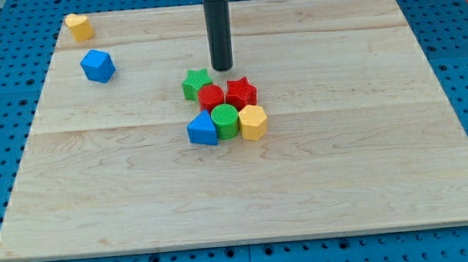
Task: Move the yellow heart top left to the blue cube
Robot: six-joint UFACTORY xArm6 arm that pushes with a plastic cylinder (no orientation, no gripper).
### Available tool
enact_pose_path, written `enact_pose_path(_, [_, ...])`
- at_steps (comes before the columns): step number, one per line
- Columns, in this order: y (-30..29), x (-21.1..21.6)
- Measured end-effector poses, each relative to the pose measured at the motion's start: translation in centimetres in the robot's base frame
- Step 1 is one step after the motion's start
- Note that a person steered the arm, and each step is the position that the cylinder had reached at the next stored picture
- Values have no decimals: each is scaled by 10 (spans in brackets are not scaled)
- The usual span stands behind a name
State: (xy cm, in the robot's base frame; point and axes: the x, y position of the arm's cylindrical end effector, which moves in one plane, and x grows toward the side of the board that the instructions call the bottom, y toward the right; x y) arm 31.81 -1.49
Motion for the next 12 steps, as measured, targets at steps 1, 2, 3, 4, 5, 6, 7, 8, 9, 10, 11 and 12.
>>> enact_pose_path(1, [-61, -67])
enact_pose_path(2, [-138, -124])
enact_pose_path(3, [-143, -127])
enact_pose_path(4, [-187, -126])
enact_pose_path(5, [-232, -126])
enact_pose_path(6, [-242, -113])
enact_pose_path(7, [-219, -85])
enact_pose_path(8, [-219, -66])
enact_pose_path(9, [-219, -48])
enact_pose_path(10, [-175, -16])
enact_pose_path(11, [-173, -5])
enact_pose_path(12, [-180, 6])
